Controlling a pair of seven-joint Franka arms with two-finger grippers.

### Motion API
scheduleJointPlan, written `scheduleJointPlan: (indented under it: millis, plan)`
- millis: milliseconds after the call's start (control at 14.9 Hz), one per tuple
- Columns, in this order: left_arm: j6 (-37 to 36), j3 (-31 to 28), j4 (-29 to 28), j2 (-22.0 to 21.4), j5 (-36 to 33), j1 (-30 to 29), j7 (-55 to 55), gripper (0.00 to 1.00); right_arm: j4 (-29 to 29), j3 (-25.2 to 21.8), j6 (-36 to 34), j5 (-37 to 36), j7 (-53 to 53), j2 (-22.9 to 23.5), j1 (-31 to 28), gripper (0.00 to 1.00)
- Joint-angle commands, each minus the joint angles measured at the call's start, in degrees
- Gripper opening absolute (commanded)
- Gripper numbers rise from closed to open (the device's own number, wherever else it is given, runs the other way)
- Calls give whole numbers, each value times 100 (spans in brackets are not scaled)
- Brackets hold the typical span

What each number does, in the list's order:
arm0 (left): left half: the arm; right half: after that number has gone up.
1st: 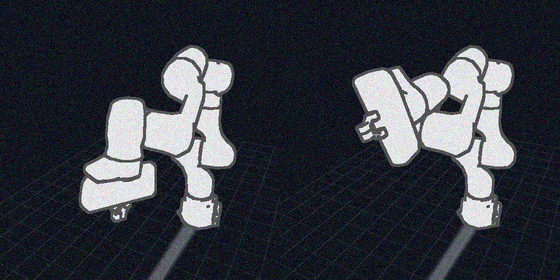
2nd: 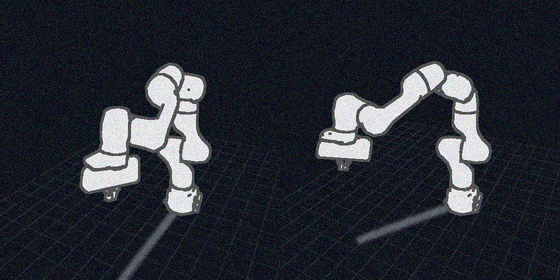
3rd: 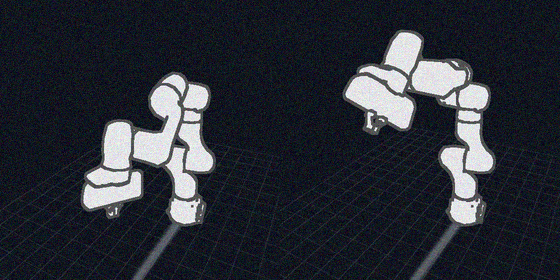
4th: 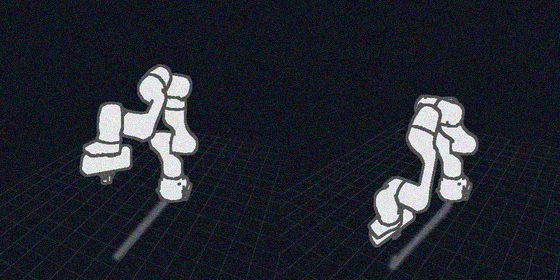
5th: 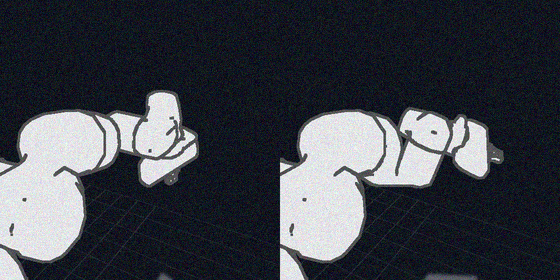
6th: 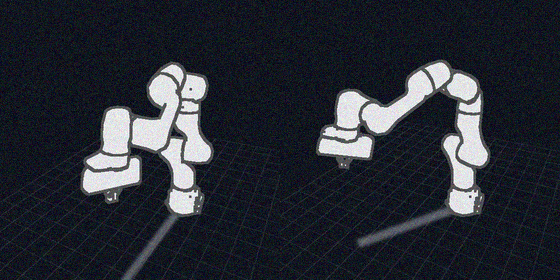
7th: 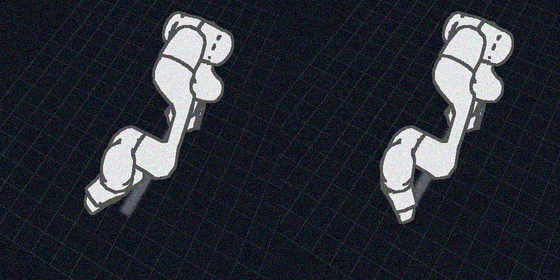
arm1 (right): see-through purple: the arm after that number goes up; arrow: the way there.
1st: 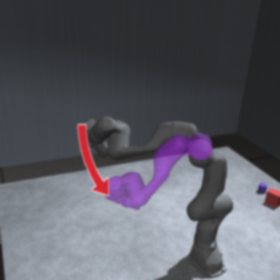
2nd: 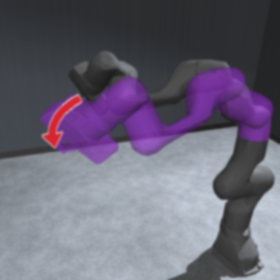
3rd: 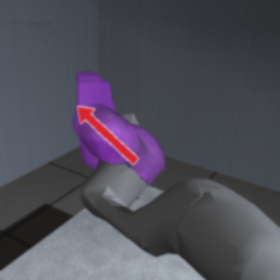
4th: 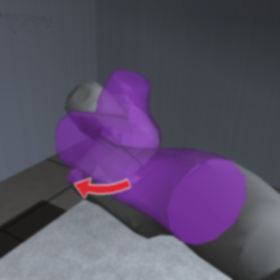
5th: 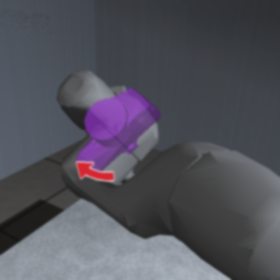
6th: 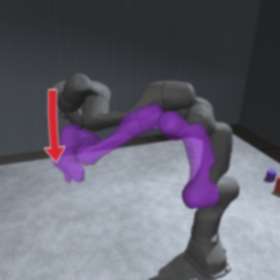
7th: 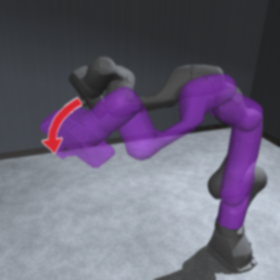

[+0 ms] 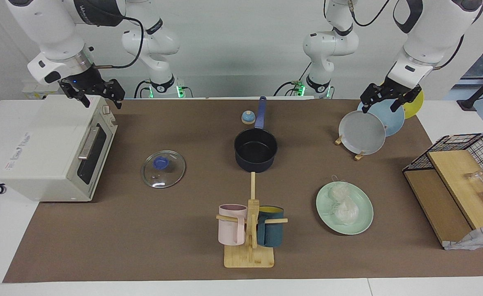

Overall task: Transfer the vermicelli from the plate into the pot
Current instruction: 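Move the left gripper to the vermicelli on the green plate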

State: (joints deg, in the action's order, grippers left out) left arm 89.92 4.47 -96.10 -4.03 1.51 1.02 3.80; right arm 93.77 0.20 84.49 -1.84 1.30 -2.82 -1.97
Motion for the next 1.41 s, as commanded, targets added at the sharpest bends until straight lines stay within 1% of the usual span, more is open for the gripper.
scheduleJointPlan:
  millis: [0,335,536,737,939,1073,1140,1274,1341]
  plan:
    - [-107,45,92,25,-72,-32,-28,100,71,-11,50,149,-139,-43,-49,100]
    - [7,36,66,25,-72,-32,-28,100,71,-11,50,149,-139,-43,-49,100]
    - [209,54,-22,17,-64,-15,24,100,71,-11,50,149,-139,-43,-49,100]
    - [385,54,22,121,-46,170,42,100,71,-11,50,149,-139,-43,-58,100]
    - [955,54,22,682,-46,363,33,100,71,-11,42,149,-139,-43,-49,100]
    - [1420,54,56,1244,-63,485,7,100,141,-3,94,149,-200,-61,-40,100]
    - [1771,54,48,1499,-64,486,-45,100,194,-3,199,149,-287,-78,12,100]
    - [2360,45,39,1983,-72,486,-317,100,561,50,873,149,-270,-183,117,100]
    - [2546,45,48,2168,-116,486,-370,100,903,50,1312,149,-253,-245,248,100]
